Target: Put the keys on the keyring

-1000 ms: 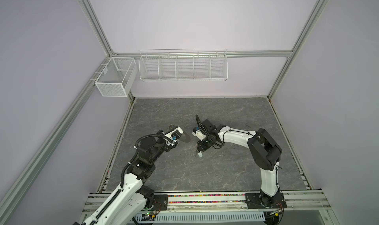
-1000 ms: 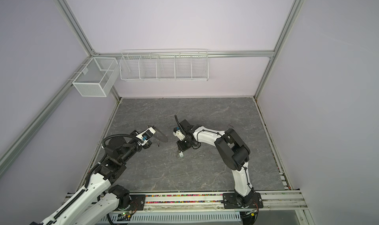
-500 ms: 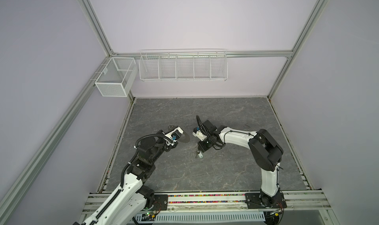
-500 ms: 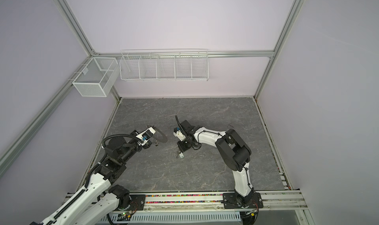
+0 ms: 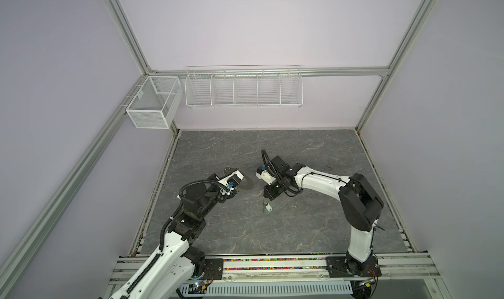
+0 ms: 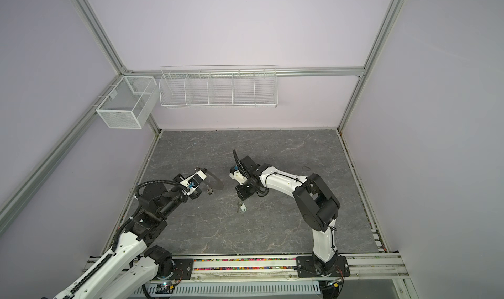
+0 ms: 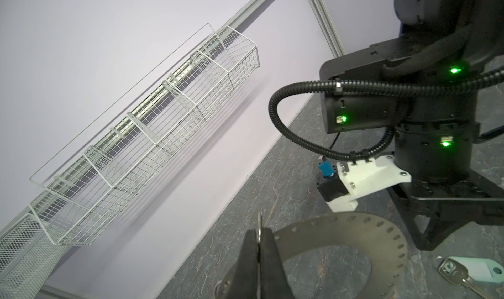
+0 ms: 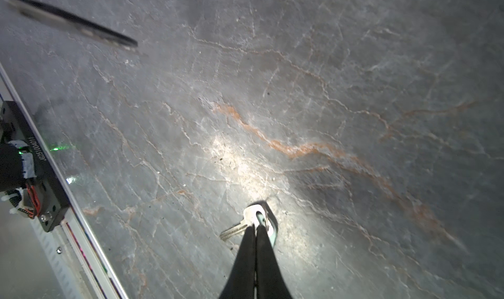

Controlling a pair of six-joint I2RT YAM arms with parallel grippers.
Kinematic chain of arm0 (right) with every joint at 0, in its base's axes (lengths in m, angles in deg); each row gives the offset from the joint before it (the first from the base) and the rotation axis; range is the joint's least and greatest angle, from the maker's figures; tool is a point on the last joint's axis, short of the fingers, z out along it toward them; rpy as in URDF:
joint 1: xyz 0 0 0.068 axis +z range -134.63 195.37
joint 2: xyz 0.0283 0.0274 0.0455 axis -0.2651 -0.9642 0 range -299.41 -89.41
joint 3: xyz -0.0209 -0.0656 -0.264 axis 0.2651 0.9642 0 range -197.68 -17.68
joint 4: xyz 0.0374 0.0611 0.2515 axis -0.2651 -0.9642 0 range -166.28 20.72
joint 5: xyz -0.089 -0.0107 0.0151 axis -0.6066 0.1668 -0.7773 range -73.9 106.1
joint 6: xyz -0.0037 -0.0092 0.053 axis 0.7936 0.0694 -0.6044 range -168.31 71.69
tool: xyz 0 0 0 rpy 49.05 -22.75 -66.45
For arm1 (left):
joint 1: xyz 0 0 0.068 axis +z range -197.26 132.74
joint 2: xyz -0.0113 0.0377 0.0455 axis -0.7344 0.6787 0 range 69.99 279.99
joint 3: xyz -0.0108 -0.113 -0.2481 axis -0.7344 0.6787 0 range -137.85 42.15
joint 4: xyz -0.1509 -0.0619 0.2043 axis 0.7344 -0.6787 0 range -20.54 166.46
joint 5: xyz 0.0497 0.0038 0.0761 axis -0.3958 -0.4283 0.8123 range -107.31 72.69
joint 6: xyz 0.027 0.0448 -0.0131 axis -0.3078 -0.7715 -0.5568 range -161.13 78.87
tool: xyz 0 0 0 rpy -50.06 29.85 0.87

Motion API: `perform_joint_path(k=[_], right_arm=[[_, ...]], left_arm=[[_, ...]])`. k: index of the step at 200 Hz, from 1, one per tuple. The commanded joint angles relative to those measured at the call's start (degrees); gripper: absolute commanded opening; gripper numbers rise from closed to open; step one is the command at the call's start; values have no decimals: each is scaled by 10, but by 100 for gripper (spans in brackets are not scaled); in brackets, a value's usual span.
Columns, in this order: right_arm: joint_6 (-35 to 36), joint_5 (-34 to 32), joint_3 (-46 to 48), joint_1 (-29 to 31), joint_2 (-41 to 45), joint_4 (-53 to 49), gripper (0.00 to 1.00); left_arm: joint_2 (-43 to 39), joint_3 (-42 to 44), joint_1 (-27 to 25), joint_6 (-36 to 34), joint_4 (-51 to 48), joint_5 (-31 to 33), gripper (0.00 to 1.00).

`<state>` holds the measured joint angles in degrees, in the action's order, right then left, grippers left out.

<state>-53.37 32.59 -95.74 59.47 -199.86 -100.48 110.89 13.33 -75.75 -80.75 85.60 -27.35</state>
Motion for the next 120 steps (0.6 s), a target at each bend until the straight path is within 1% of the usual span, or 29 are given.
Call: perform_joint_path(k=[1, 17, 38, 88, 120], right_arm=[[16, -8, 1, 6, -12, -59, 11], [9, -19, 29, 6, 7, -26, 22], [12, -18, 47, 6, 11, -2, 27], [8, -36, 58, 12, -3, 34, 26], [9, -31, 51, 14, -15, 41, 24]], left_arm=[[-8, 3, 4, 7, 20, -16, 0], [-11, 4, 4, 7, 19, -15, 0], [-11, 5, 3, 8, 18, -17, 0], [-11, 5, 4, 8, 19, -19, 0], [-11, 5, 3, 8, 18, -18, 0]])
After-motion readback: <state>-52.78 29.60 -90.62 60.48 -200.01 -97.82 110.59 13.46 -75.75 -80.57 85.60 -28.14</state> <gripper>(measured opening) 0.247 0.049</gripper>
